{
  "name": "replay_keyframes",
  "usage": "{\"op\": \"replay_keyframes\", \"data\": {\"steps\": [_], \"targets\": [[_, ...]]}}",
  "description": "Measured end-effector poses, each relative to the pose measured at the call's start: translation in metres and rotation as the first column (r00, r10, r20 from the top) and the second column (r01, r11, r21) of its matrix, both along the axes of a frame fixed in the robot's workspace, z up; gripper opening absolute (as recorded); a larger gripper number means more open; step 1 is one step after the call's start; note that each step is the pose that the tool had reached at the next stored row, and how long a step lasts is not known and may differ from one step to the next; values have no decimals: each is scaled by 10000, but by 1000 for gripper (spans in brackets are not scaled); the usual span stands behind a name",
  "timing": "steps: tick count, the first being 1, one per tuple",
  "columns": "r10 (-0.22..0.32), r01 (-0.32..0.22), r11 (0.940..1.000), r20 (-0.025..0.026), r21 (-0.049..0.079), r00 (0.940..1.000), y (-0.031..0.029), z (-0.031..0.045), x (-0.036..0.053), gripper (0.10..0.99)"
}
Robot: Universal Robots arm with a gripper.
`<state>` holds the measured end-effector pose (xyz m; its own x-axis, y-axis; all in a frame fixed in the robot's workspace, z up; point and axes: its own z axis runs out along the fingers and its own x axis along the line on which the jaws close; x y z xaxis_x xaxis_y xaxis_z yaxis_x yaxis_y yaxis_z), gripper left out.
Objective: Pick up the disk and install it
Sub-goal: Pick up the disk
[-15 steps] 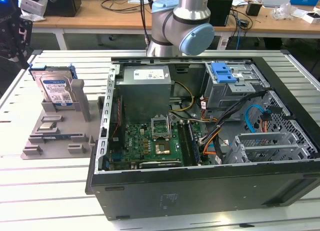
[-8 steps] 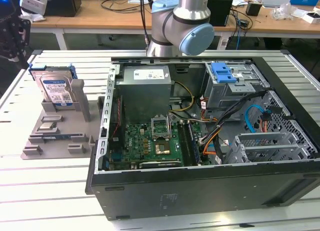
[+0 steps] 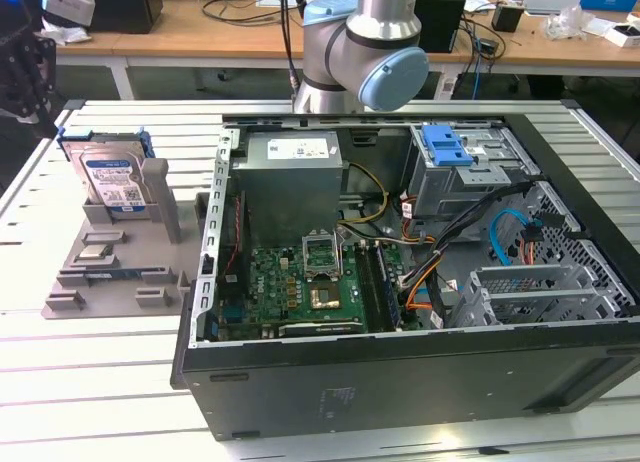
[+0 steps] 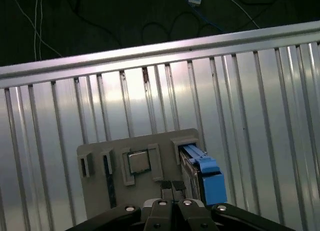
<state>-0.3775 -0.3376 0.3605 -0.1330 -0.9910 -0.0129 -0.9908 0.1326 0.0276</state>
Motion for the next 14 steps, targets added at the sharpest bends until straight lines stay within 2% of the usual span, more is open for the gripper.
{"op": "replay_keyframes", "data": {"steps": [1, 8, 10, 11, 12, 13, 14], "targets": [[166, -166, 9999, 0, 0, 9999, 0, 0, 0, 102], [170, -170, 9999, 0, 0, 9999, 2, 0, 0, 114], [170, -170, 9999, 0, 0, 9999, 2, 0, 0, 231], [169, -169, 9999, 0, 0, 9999, 2, 0, 0, 231], [170, -170, 9999, 0, 0, 9999, 3, 0, 0, 294], [170, -170, 9999, 0, -1, 9999, 3, 0, 0, 475], [170, -170, 9999, 0, 0, 9999, 3, 0, 0, 475]]}}
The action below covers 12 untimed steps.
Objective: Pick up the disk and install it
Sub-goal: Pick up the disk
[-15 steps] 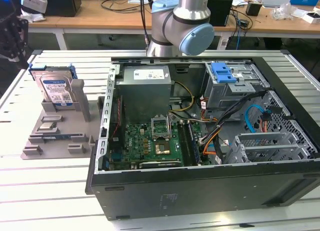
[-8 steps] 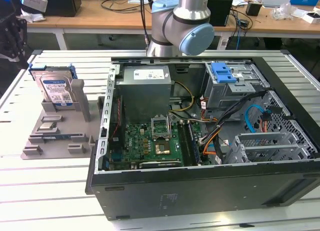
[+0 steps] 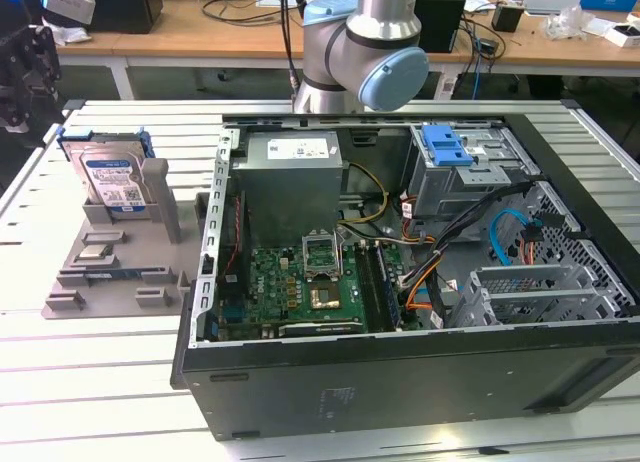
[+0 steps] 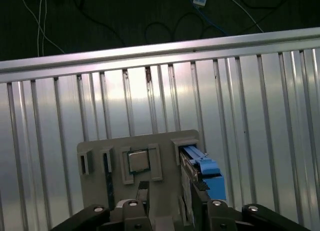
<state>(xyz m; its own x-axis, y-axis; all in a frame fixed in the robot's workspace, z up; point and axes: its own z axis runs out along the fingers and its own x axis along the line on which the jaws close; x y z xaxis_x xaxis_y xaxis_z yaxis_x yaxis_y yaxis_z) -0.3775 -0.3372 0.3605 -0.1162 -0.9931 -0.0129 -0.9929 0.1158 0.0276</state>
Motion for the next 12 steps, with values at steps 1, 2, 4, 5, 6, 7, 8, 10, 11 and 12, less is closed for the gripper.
{"op": "replay_keyframes", "data": {"steps": [1, 2, 4, 5, 6, 7, 8, 10, 11, 12], "targets": [[0, 0, 10000, 0, 0, 10000, 0, 0, 0, 541], [0, 0, 10000, 0, 0, 10000, 0, 0, 0, 541], [-4, 4, 10000, 1, 1, 10000, 8, 0, 0, 541], [-1, 1, 10000, 0, 1, 10000, 26, 0, 2, 541], [-1, 1, 10000, 0, 1, 10000, 68, 0, 7, 541], [1, -1, 10000, -1, 0, 10000, 113, 0, 13, 541], [-1, 1, 10000, -2, -1, 10000, 163, 0, 18, 541], [-1, 1, 10000, 1, -1, 10000, 232, -2, 31, 541], [-1, 1, 10000, 1, -1, 10000, 251, -2, 36, 541], [0, 0, 10000, -1, -2, 10000, 283, -3, 45, 541]]}}
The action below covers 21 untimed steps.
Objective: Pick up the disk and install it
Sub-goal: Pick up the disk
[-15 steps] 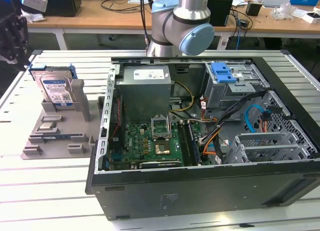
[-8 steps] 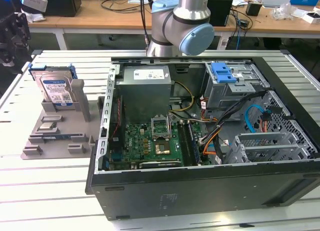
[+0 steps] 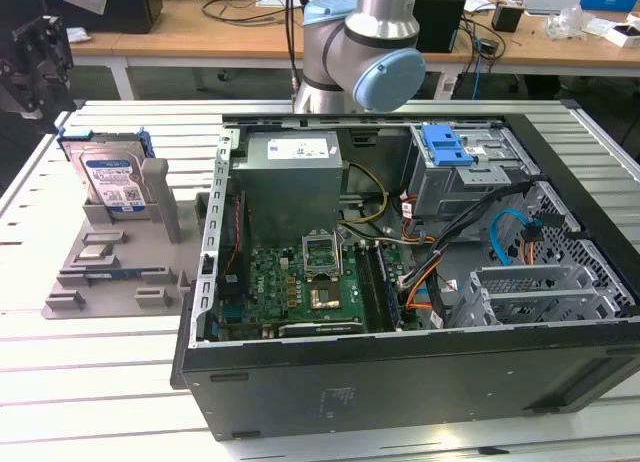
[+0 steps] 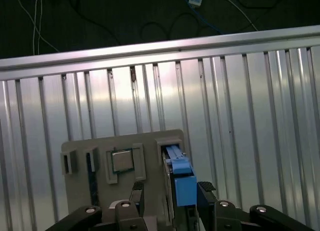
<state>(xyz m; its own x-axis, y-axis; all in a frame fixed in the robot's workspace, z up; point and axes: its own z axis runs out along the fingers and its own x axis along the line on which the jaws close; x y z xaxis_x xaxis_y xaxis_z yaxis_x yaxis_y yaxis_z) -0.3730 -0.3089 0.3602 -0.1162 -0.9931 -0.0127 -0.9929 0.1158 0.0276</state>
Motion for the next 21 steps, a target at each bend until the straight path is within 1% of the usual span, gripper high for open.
{"op": "replay_keyframes", "data": {"steps": [2, 5, 8, 11, 18, 21], "targets": [[-1, 1, 10000, 2, 0, 10000, 49, -4, 15, 541], [0, 0, 10000, 1, 0, 10000, 96, -8, 34, 541], [0, 0, 10000, 0, -1, 10000, 124, -11, 52, 541], [0, 0, 10000, 1, 0, 10000, 146, -15, 68, 541], [1, -1, 10000, 1, -1, 10000, 176, -22, 90, 541], [1, -1, 10000, 3, -7, 10000, 187, -40, 104, 541]]}}
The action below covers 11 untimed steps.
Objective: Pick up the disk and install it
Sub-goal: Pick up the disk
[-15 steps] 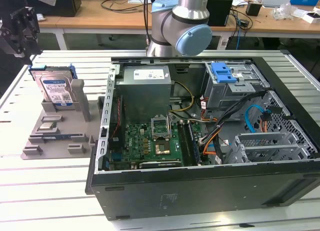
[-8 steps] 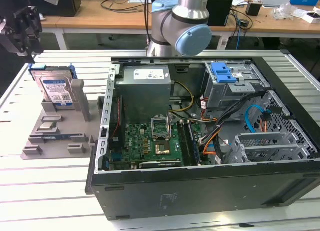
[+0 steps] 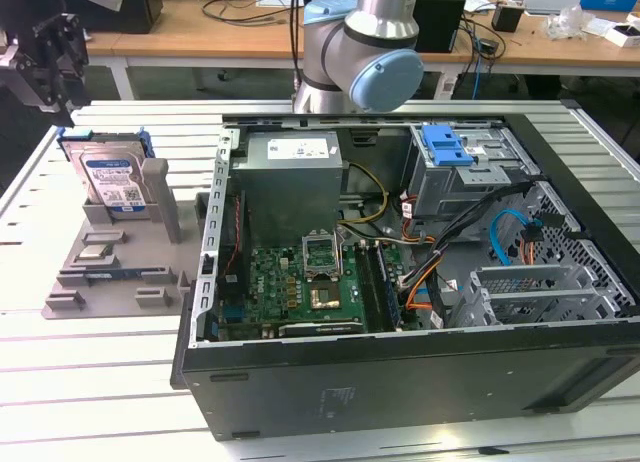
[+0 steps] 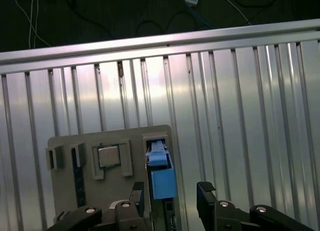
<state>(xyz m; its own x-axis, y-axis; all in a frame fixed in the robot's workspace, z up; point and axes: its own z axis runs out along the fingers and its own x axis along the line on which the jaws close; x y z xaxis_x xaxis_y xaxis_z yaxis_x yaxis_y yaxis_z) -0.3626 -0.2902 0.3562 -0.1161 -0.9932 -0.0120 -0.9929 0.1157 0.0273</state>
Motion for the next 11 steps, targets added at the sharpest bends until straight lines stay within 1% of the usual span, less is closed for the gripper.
{"op": "replay_keyframes", "data": {"steps": [2, 7, 8, 11], "targets": [[0, 0, 10000, -2, -2, 10000, 2, -18, 6, 541], [53, -53, 10000, -2, -17, 10000, 2, -94, 18, 541], [163, -163, 9999, -3, -31, 9999, -8, -103, 17, 541], [515, -515, 9987, -3, -53, 9987, -11, -127, 17, 541]]}}
